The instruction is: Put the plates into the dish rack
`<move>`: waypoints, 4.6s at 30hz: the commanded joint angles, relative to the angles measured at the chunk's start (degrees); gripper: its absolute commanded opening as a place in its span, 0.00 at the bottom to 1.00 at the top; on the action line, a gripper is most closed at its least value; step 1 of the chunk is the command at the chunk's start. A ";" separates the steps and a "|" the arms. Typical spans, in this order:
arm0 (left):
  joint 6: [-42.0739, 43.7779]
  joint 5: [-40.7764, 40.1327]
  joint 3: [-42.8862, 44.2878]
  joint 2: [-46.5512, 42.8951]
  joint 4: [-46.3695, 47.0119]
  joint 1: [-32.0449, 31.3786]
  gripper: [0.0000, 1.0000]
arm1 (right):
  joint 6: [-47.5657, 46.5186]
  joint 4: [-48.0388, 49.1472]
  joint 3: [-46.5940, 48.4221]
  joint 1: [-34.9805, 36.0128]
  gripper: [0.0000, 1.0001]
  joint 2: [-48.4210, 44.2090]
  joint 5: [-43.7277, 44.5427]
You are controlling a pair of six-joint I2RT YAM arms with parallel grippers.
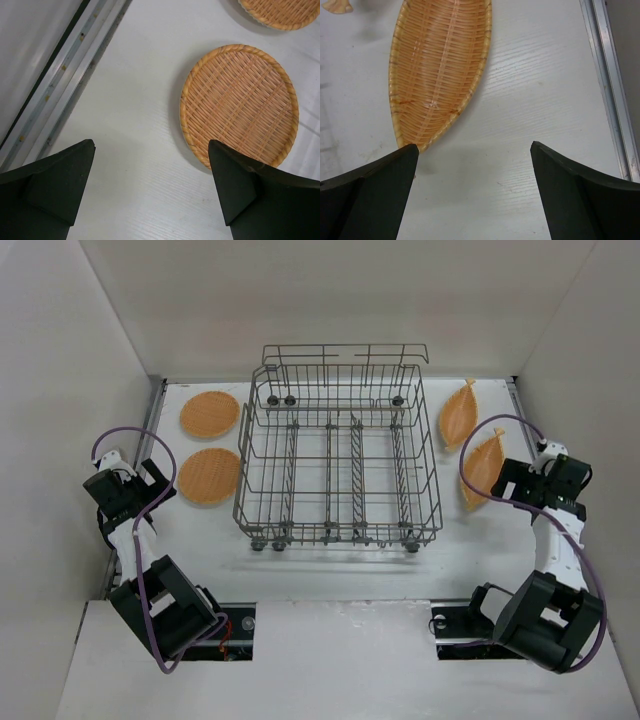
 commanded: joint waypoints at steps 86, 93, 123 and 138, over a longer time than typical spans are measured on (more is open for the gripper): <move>1.35 0.23 3.72 1.28 -1.25 -0.44 1.00 | 13.53 -11.47 78.78 12.02 0.48 73.51 -7.01; 1.35 0.23 3.98 1.81 -1.52 -0.44 1.00 | 14.58 -13.75 80.62 12.55 0.48 74.56 -7.72; 1.53 0.14 5.30 3.57 -2.48 -0.88 1.00 | 14.23 -16.65 83.88 13.96 0.41 76.76 -6.31; 1.53 0.14 5.47 3.74 -2.75 -0.88 1.00 | 13.00 -20.25 89.77 16.24 0.49 80.01 -10.62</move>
